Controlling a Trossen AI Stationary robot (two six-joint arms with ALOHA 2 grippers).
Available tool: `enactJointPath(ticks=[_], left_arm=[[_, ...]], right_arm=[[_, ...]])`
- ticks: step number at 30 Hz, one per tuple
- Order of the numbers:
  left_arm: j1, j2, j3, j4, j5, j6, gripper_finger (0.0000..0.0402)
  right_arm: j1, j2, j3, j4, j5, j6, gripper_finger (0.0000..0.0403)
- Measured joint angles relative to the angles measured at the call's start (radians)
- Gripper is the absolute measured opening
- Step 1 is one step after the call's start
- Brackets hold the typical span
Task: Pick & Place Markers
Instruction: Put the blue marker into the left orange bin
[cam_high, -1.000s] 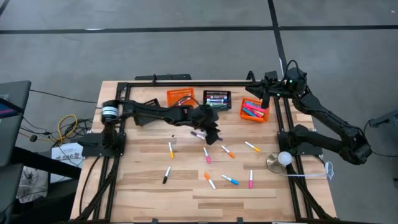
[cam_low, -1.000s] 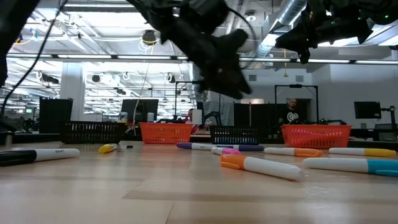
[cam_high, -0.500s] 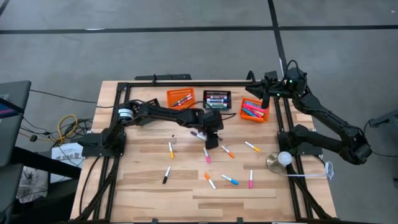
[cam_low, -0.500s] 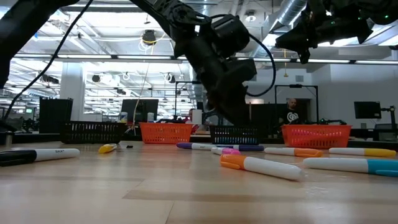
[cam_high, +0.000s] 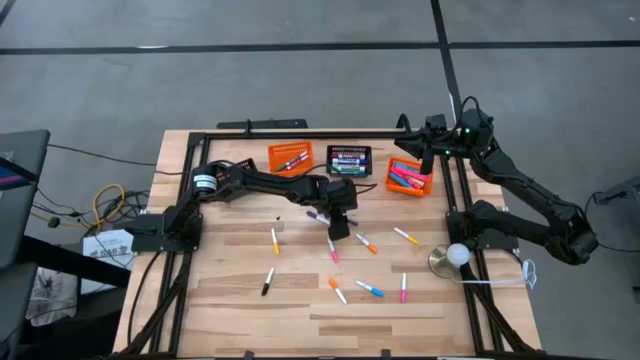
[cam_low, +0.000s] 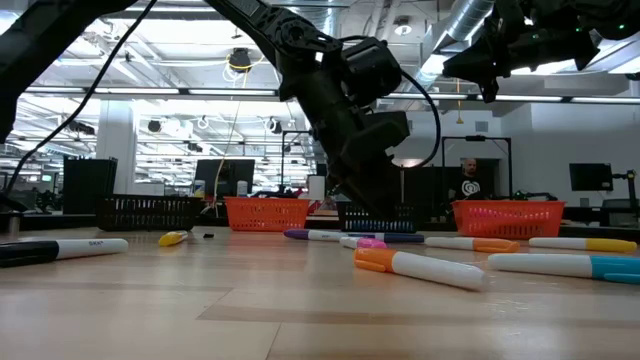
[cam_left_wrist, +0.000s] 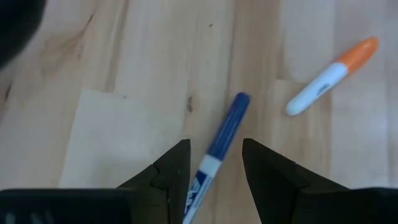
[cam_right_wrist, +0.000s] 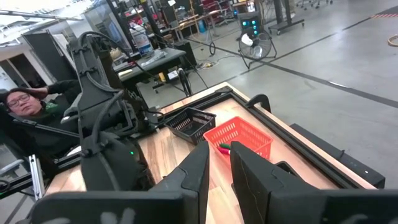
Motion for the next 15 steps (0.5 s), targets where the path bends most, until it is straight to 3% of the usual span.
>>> enactJointPath(ticks=[15], left_arm=[[-0.010, 0.027, -0.001, -0.039, -0.022, 0.034, 0.0145]], right_arm=[[0.000, 0.000, 0.000, 0.000, 0.000, 0.000, 0.0056]])
